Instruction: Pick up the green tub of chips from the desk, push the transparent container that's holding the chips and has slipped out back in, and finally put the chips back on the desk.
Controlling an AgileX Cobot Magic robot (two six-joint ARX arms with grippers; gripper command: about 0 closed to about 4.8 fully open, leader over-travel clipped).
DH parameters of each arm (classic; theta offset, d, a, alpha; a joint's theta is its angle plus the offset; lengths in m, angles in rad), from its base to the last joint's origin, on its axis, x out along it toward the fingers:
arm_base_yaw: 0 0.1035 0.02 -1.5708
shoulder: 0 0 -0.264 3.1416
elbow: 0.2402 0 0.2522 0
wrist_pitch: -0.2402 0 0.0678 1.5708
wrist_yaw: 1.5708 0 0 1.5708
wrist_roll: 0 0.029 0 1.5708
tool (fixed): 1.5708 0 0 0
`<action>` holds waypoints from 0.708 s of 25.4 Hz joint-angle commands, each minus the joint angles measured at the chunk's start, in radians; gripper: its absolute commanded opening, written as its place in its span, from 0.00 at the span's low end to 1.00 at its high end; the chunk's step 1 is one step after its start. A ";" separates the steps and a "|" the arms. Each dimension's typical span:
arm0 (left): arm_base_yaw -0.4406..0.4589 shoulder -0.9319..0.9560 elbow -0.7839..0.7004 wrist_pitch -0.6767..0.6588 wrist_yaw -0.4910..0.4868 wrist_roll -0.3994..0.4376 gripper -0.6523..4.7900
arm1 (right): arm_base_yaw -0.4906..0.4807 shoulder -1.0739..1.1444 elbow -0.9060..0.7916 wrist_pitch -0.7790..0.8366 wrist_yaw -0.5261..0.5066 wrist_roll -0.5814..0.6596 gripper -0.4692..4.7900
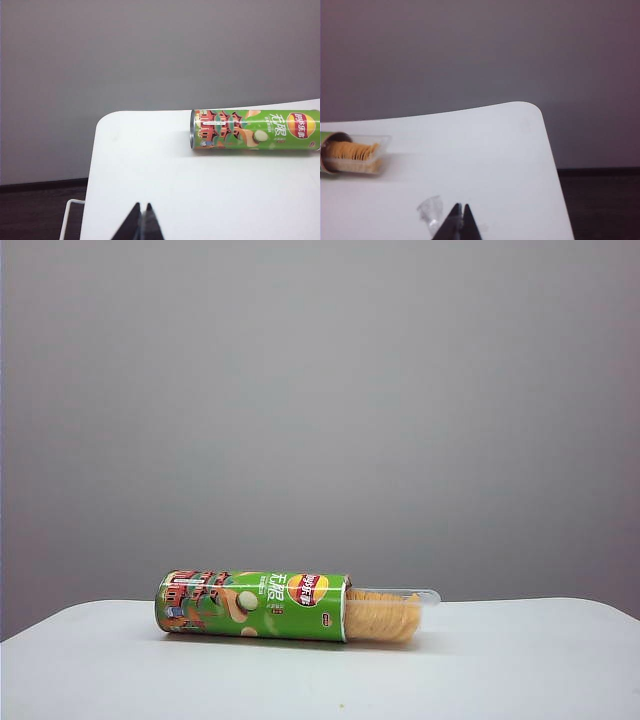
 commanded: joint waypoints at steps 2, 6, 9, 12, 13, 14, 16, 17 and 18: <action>0.000 0.001 0.001 0.006 -0.003 -0.006 0.11 | 0.000 0.001 -0.006 0.021 0.002 0.019 0.07; 0.000 0.001 0.001 0.007 -0.016 0.001 0.11 | 0.000 0.001 -0.006 0.020 0.002 0.021 0.07; 0.000 0.001 0.003 0.047 -0.020 -0.099 0.11 | 0.000 0.001 -0.006 0.031 0.002 0.080 0.07; 0.002 0.001 0.005 0.246 -0.041 -0.211 0.16 | 0.002 0.001 -0.006 0.098 -0.014 0.222 0.07; 0.002 0.001 0.008 0.293 -0.041 -0.229 0.17 | 0.002 0.001 -0.006 0.114 -0.028 0.224 0.07; 0.002 0.003 0.034 0.301 -0.042 -0.249 0.17 | 0.002 0.001 -0.004 0.140 -0.031 0.224 0.07; 0.002 0.037 0.112 0.253 -0.037 -0.240 0.17 | 0.000 0.003 0.009 0.172 -0.026 0.257 0.07; 0.002 0.061 0.147 0.239 -0.033 -0.224 0.17 | 0.000 0.003 0.015 0.176 -0.026 0.264 0.07; 0.002 0.117 0.208 0.237 -0.013 -0.183 0.17 | 0.000 0.009 0.033 0.174 -0.024 0.272 0.07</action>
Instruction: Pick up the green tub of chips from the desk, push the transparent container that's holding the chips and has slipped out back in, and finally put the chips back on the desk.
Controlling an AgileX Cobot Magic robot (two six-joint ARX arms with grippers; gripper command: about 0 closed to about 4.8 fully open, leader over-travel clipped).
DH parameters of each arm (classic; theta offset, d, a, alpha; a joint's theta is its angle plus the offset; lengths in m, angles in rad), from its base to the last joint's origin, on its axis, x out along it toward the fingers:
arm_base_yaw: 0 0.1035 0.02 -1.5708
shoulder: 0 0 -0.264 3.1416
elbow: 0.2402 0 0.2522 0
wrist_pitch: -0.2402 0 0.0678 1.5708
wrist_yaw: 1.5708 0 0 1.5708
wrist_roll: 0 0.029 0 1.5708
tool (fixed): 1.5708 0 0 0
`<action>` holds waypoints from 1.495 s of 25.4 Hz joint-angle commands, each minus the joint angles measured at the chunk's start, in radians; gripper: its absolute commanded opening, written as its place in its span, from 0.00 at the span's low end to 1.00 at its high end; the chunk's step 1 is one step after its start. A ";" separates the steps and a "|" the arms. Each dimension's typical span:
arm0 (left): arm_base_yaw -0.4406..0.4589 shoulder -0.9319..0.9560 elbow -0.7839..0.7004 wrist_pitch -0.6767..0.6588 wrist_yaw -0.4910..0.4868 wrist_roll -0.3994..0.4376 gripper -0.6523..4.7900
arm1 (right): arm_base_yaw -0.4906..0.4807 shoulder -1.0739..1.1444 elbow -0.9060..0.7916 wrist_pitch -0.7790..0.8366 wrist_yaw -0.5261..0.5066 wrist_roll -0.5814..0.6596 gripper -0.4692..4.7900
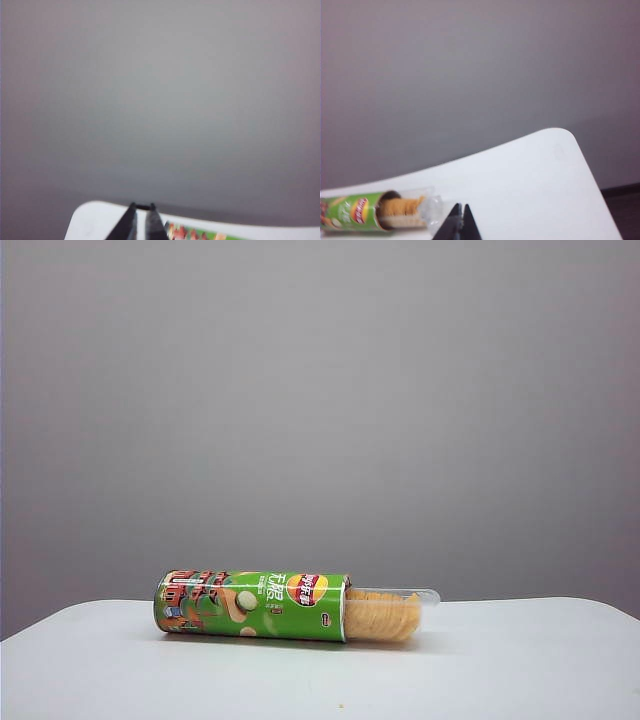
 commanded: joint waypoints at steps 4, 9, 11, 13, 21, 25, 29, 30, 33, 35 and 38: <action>0.000 0.369 0.341 -0.019 0.157 0.277 0.17 | -0.001 0.097 0.106 0.024 0.003 0.034 0.07; 0.001 0.755 0.607 -0.029 0.276 0.484 0.17 | -0.002 0.318 0.265 0.022 -0.066 -0.031 0.07; 0.001 0.880 0.686 -0.039 0.359 0.553 0.17 | -0.002 0.420 0.349 0.016 -0.156 -0.068 0.07; -0.001 1.011 0.784 -0.116 0.391 0.711 0.17 | -0.016 0.555 0.460 -0.006 -0.293 -0.101 0.07; -0.002 1.379 1.115 -0.488 0.402 1.208 0.29 | -0.095 0.960 0.725 -0.075 -0.615 -0.201 0.07; -0.002 1.484 1.213 -0.626 0.402 1.397 0.40 | -0.095 1.077 0.732 -0.082 -0.667 -0.210 0.07; -0.002 1.587 1.287 -0.713 0.397 1.508 0.58 | -0.096 1.187 0.732 -0.077 -0.738 -0.243 0.07; -0.002 1.604 1.297 -0.716 0.401 1.500 0.59 | -0.096 1.200 0.732 -0.076 -0.739 -0.254 0.07; -0.031 1.665 1.336 -0.758 0.400 1.497 0.79 | -0.097 1.238 0.732 -0.059 -0.759 -0.286 0.07; -0.060 1.719 1.369 -0.798 0.370 1.495 0.97 | -0.101 1.261 0.732 -0.050 -0.802 -0.294 0.07; -0.122 1.804 1.411 -0.805 0.325 1.493 1.00 | -0.102 1.297 0.732 -0.045 -0.861 -0.303 0.07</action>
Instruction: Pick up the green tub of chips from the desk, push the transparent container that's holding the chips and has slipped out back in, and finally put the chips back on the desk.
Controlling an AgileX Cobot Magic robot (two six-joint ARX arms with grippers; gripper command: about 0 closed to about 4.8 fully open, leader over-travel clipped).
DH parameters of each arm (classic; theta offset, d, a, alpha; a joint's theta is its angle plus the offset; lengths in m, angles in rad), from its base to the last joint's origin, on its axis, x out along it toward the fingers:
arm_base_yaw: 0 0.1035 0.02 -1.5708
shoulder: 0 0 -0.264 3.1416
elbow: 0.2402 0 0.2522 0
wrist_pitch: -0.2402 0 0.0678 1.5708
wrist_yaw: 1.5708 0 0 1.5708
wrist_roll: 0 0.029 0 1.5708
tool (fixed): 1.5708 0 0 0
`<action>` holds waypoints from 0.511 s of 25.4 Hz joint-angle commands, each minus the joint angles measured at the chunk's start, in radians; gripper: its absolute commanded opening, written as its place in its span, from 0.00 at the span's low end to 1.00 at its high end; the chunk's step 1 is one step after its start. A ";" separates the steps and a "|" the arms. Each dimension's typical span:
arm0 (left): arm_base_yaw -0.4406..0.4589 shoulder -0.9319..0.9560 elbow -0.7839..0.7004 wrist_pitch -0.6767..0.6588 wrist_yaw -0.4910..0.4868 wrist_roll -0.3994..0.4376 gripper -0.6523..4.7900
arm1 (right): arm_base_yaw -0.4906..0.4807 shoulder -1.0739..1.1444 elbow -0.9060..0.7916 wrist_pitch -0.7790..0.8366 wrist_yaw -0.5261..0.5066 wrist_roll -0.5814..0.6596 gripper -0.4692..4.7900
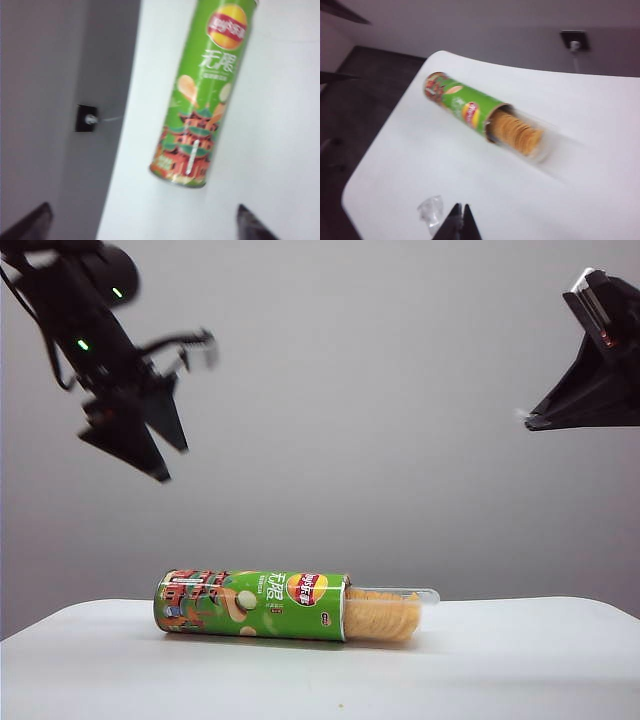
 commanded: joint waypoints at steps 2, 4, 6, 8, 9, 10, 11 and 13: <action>-0.074 0.106 0.058 -0.024 -0.030 -0.005 1.00 | 0.000 0.036 0.003 0.010 -0.107 -0.010 0.07; -0.096 0.161 0.090 -0.029 -0.054 -0.005 1.00 | 0.000 0.040 0.003 0.004 -0.129 -0.010 0.07; -0.106 0.219 0.134 -0.045 -0.061 -0.019 1.00 | 0.000 0.040 0.003 0.004 -0.153 -0.010 0.07; -0.107 0.285 0.196 -0.084 -0.066 -0.057 1.00 | 0.000 0.040 0.003 -0.005 -0.190 -0.010 0.07; -0.107 0.310 0.222 -0.100 -0.072 -0.064 1.00 | 0.000 0.040 0.003 -0.010 -0.201 -0.010 0.07; -0.107 0.344 0.259 -0.129 -0.083 -0.065 1.00 | 0.000 0.040 0.003 -0.018 -0.213 -0.010 0.07; -0.107 0.362 0.279 -0.139 -0.085 -0.065 1.00 | 0.000 0.040 0.003 -0.021 -0.216 -0.010 0.07; -0.108 0.391 0.302 -0.140 -0.084 -0.057 1.00 | 0.000 0.040 0.003 -0.022 -0.219 -0.010 0.07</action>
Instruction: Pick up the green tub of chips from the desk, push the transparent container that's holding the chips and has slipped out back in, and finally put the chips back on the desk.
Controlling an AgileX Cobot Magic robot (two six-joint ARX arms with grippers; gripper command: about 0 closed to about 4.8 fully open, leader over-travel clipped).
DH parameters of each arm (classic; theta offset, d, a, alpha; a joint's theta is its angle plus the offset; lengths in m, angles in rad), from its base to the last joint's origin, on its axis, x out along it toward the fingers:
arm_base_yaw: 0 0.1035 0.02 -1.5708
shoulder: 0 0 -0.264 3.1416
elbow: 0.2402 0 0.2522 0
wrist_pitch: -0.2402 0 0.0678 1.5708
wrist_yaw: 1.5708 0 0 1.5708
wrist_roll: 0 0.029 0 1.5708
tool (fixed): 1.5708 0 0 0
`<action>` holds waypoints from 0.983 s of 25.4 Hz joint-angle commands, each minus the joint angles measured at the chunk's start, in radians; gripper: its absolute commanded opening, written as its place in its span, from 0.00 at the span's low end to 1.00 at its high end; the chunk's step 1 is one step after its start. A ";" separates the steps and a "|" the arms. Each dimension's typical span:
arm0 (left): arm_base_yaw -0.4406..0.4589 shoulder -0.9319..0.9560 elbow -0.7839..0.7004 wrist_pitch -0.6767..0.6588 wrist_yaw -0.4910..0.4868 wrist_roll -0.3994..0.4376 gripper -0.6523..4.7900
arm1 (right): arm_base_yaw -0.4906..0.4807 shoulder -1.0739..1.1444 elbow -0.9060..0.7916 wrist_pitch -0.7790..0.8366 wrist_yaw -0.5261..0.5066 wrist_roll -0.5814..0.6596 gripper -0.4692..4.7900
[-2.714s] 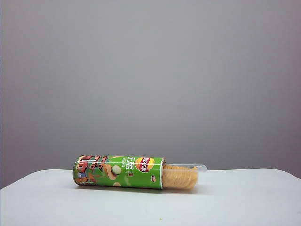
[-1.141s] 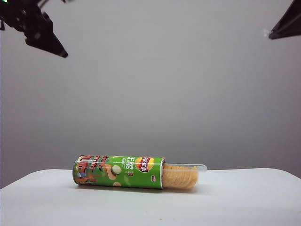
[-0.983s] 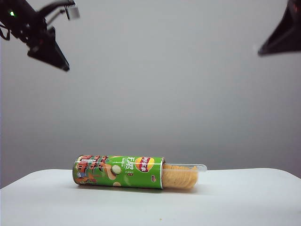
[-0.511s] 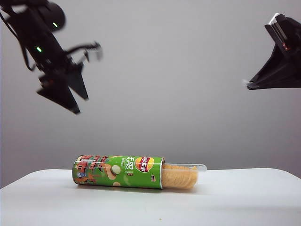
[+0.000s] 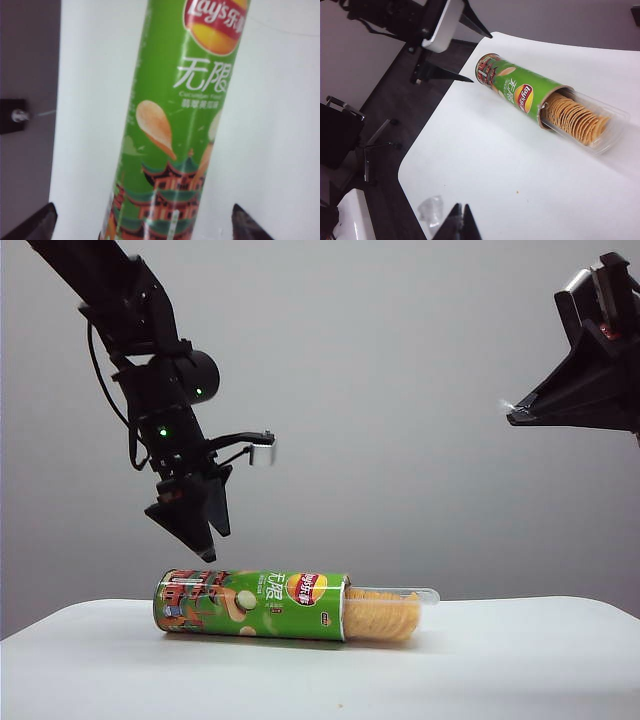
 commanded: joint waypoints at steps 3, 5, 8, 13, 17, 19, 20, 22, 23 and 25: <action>-0.004 0.042 0.018 -0.011 0.005 0.006 1.00 | 0.000 -0.003 0.003 0.003 -0.027 -0.006 0.07; -0.003 0.067 0.018 -0.002 -0.005 0.031 1.00 | 0.000 -0.002 0.003 0.005 -0.027 -0.006 0.07; -0.004 0.104 0.018 0.060 -0.028 0.043 1.00 | 0.000 0.003 0.003 0.006 -0.027 -0.006 0.07; -0.004 0.166 0.018 0.100 -0.017 0.042 1.00 | 0.000 0.054 0.003 0.009 -0.027 -0.006 0.07; -0.009 0.185 0.018 0.117 -0.017 0.039 1.00 | 0.000 0.085 0.003 0.010 -0.027 -0.006 0.07; -0.016 0.185 0.018 0.139 -0.025 0.041 0.97 | 0.000 0.092 0.003 0.020 -0.017 -0.006 0.07; -0.018 0.185 0.018 0.145 -0.026 0.040 0.93 | 0.000 0.095 0.003 0.030 -0.016 -0.006 0.07; -0.019 0.185 0.018 0.157 -0.021 0.039 0.78 | 0.000 0.095 0.003 0.049 -0.016 -0.005 0.07; -0.027 0.185 0.018 0.158 -0.021 0.040 0.66 | 0.000 0.095 0.003 0.061 -0.016 -0.005 0.07; -0.034 0.185 0.018 0.159 -0.023 0.039 0.55 | 0.000 0.095 0.003 0.064 -0.012 -0.005 0.07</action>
